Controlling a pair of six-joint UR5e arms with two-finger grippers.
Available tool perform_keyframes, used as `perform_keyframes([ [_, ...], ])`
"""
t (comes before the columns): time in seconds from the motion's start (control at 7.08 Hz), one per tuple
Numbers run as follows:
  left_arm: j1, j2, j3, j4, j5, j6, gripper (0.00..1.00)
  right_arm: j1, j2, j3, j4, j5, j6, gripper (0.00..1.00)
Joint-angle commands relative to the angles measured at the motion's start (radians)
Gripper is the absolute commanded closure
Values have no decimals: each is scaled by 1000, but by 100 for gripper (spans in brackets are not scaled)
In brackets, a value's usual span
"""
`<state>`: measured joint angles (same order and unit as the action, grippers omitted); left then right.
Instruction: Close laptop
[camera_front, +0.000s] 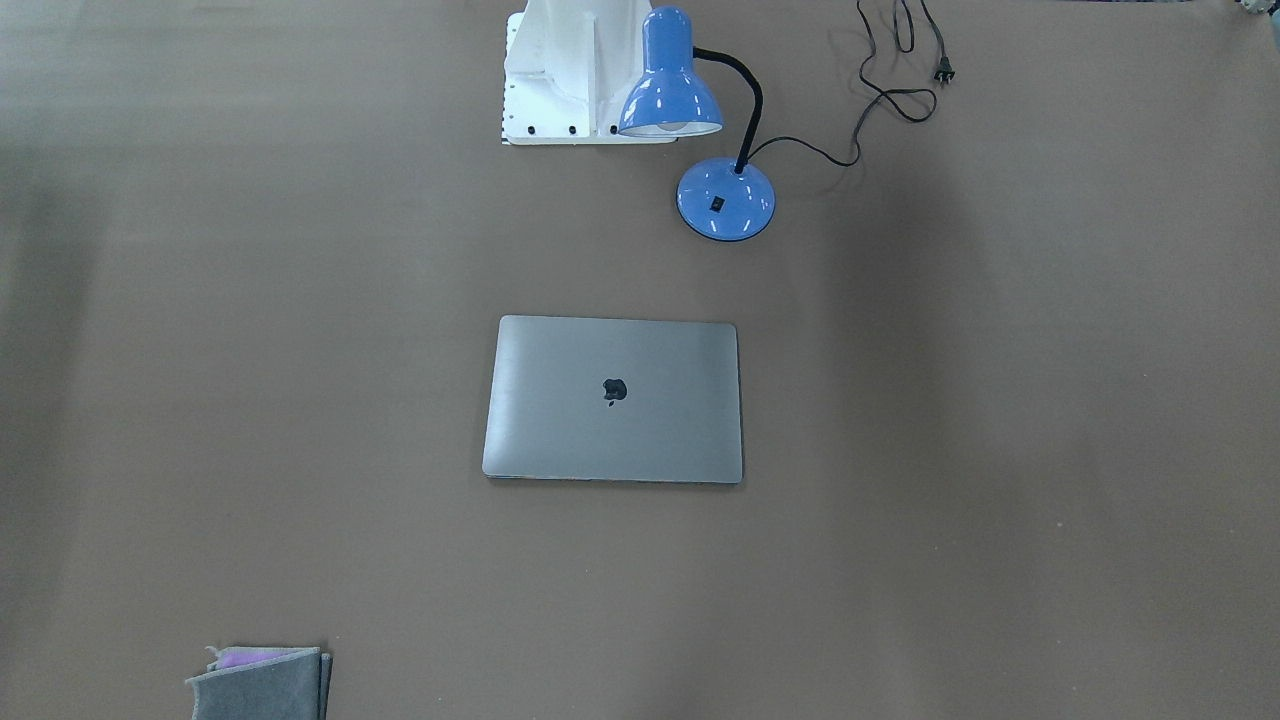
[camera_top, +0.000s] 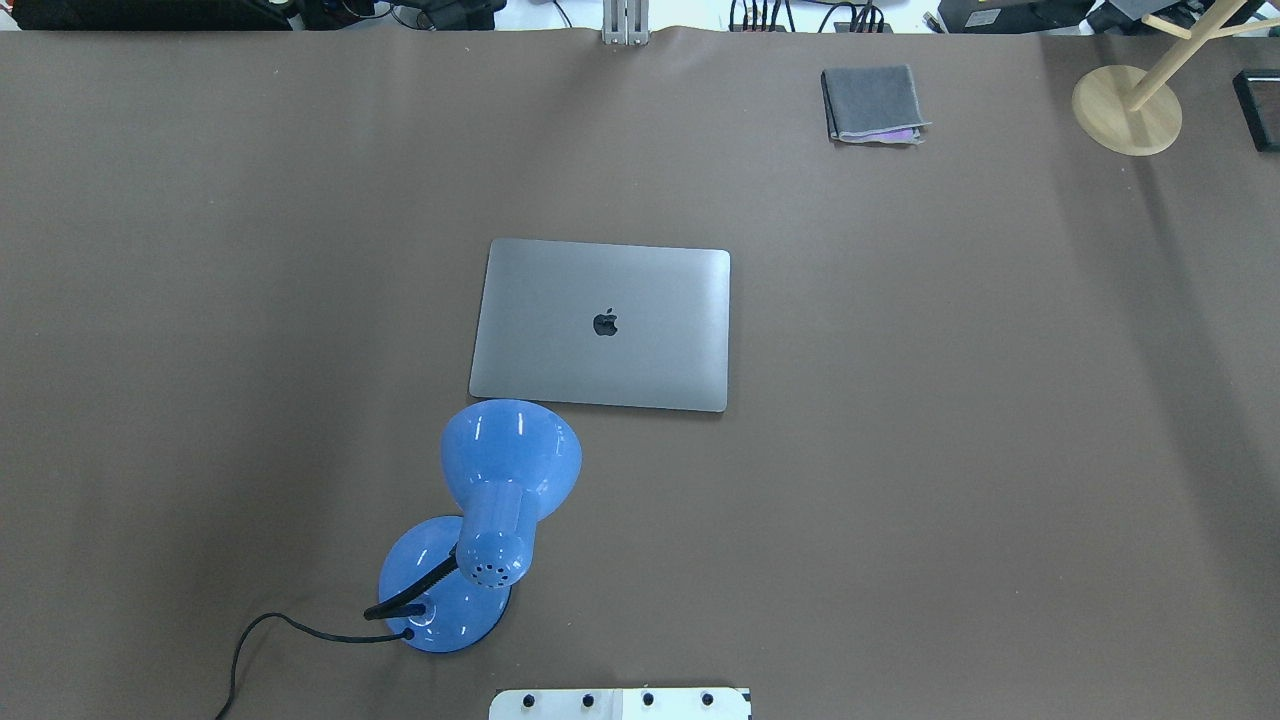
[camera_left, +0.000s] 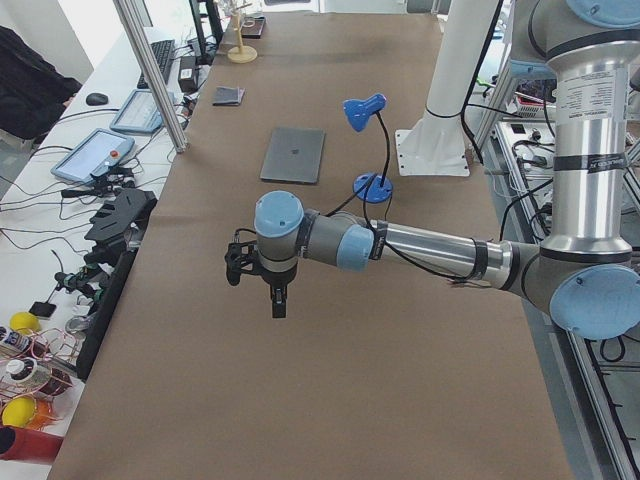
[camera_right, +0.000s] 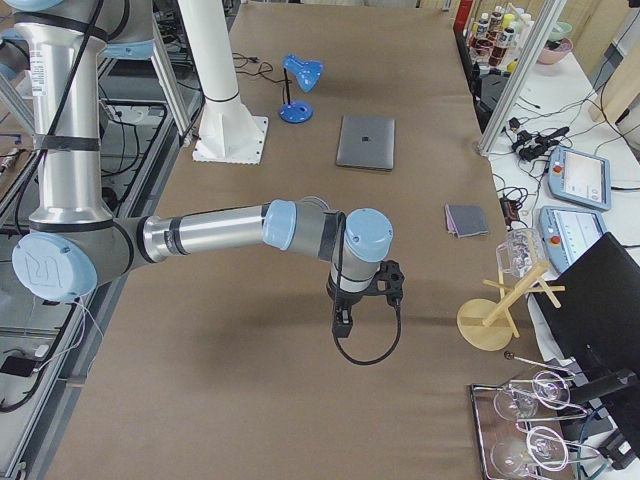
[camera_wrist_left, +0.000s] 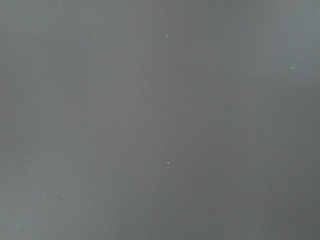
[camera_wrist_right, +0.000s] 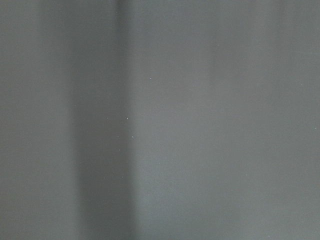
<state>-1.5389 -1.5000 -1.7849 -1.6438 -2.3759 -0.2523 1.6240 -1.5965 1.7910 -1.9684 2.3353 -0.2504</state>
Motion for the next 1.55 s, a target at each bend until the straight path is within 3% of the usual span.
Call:
perform_keyframes([
  [0.0, -67, 29, 44, 18, -14, 152, 2, 1, 30, -5, 0, 1, 13, 0],
  [0.14, -67, 67, 48, -4, -14, 154, 2, 1, 32, -5, 0, 1, 22, 0],
  [0.42, -64, 46, 48, 4, -5, 151, 2, -1, 32, -18, 2, -5, 19, 0],
  [0.71, -63, 30, 48, 9, -2, 148, 2, -1, 12, -89, 174, -10, 26, 0],
  [1.41, -63, 32, 41, 10, -2, 145, 2, 1, 27, -105, 189, -2, 33, 0],
])
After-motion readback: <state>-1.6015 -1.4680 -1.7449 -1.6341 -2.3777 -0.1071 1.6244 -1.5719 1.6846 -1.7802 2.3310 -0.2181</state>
